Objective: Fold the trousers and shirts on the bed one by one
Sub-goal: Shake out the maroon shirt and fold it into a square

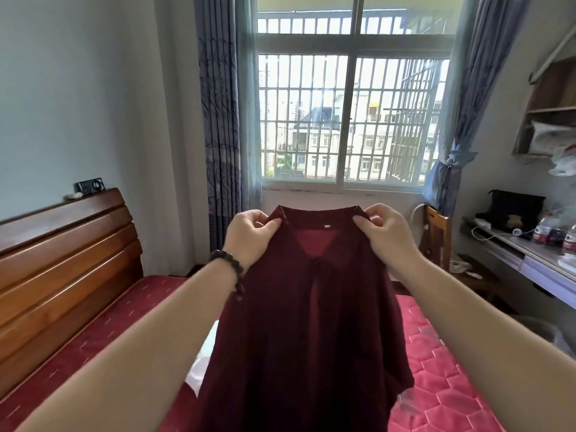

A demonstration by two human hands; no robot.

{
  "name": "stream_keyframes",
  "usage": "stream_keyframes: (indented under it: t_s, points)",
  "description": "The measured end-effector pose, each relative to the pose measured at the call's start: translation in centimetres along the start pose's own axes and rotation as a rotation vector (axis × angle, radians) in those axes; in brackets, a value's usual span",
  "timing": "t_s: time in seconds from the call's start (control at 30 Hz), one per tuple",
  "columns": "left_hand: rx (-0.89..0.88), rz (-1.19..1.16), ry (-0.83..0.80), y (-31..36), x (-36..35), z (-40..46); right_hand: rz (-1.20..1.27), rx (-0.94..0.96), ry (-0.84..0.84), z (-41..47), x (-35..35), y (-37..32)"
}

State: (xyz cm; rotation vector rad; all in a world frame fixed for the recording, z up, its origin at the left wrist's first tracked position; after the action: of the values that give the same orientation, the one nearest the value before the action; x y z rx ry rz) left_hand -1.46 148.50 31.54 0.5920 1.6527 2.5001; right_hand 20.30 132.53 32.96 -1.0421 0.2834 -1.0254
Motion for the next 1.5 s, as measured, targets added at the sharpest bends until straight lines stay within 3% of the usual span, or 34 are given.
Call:
stream_keyframes:
  t_s: [0.07,0.13,0.3,0.47,0.53,0.63,0.7,0.77,0.83,0.93,1.13,1.3,1.5]
  points:
    - [-0.041,-0.030,0.097,0.7,-0.8,-0.9,0.042,-0.026,0.037,-1.0,-1.2,-0.4]
    - [-0.043,-0.096,0.082,1.0,-2.2,-1.8,0.162,-0.060,-0.013,-2.1,-3.1,-1.1]
    - [-0.039,-0.223,-0.106,1.8,-5.4,-3.5,0.390,-0.132,-0.216,-4.6,-6.7,-3.1]
    - [-0.081,-0.171,-0.329,1.9,-6.0,-4.3,0.569,-0.274,-0.312,-4.7,-7.0,-3.3]
    - [-0.085,-0.155,-0.362,1.6,-5.3,-4.1,0.429,-0.176,-0.376,-4.0,-6.2,-3.4]
    - [-0.104,-0.182,-0.424,1.7,-4.4,-3.8,-0.144,0.229,-0.362,-1.9,-3.6,-5.3]
    - [-0.161,-0.155,-0.491,2.5,-4.4,-4.0,-0.311,0.404,-0.499,-1.6,-3.7,-6.7]
    - [-0.224,-0.096,-0.531,3.5,-4.6,-4.1,-0.389,0.456,-0.678,-1.9,-5.0,-7.4]
    - [-0.251,-0.065,-0.512,4.2,-4.5,-4.0,-0.412,0.443,-0.756,-1.8,-6.0,-7.7]
    - [-0.273,-0.072,-0.382,4.2,-3.4,-3.7,-0.302,0.439,-0.713,-1.3,-5.9,-8.4]
    - [-0.567,0.166,-0.153,3.1,-1.8,-6.1,-0.328,0.547,-0.685,-1.2,-5.8,-9.5]
    - [-0.557,0.391,-0.155,0.2,-2.8,-7.0,-0.330,0.582,-0.668,-0.7,-5.3,-10.3]
    - [-0.552,0.455,-0.228,-1.1,-1.9,-6.6,-0.443,0.524,-0.820,-0.4,-3.9,-9.8]
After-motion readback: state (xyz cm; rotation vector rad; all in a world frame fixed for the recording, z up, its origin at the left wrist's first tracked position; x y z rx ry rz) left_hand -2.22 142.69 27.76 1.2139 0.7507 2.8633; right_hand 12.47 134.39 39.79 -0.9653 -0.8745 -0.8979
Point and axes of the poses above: each hand's wrist, its own z-axis towards the middle knuckle, its own x-axis out of the back of the hand, y = z × x, the point moved 8 cm from there along z, towards the middle knuckle, and after that the axes turned 4 degrees about x, right-handed, at the moved point
